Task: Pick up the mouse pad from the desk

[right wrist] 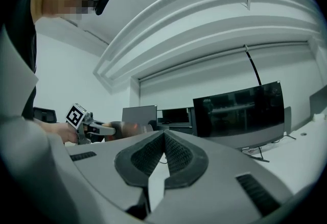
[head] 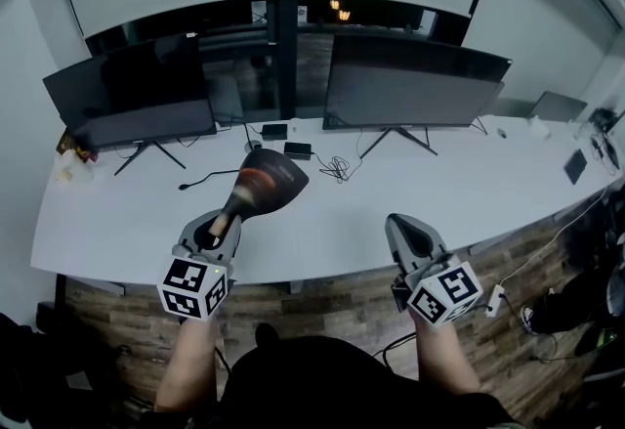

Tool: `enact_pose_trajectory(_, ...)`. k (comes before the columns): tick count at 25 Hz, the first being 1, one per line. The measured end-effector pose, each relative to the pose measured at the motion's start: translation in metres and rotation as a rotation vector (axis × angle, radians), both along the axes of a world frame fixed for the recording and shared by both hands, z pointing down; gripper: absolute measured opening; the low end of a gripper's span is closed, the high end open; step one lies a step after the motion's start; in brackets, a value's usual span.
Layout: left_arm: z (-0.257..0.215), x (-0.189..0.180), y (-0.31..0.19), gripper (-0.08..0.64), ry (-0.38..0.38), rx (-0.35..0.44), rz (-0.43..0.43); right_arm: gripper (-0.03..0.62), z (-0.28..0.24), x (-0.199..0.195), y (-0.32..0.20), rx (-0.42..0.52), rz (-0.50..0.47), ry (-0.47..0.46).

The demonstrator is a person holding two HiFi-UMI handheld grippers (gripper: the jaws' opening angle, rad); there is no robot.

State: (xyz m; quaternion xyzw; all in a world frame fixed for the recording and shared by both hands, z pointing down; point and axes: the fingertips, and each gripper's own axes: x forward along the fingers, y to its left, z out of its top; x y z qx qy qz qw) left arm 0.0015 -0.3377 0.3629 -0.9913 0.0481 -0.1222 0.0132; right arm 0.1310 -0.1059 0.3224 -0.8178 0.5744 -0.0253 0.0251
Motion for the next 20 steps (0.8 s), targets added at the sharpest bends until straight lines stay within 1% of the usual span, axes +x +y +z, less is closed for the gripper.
enact_pose_trajectory(14,0.0014,-0.0015,-0.0025,0.058,0.013,-0.015,0.012,0.003,0.0059,-0.0031,-0.0019,-0.023,0.007,-0.013)
enact_pose_trajectory(20,0.0034,-0.0035,-0.0065,0.058,0.016,-0.025,0.003,0.003,0.006,-0.0048,-0.0052,-0.024,-0.002,-0.01)
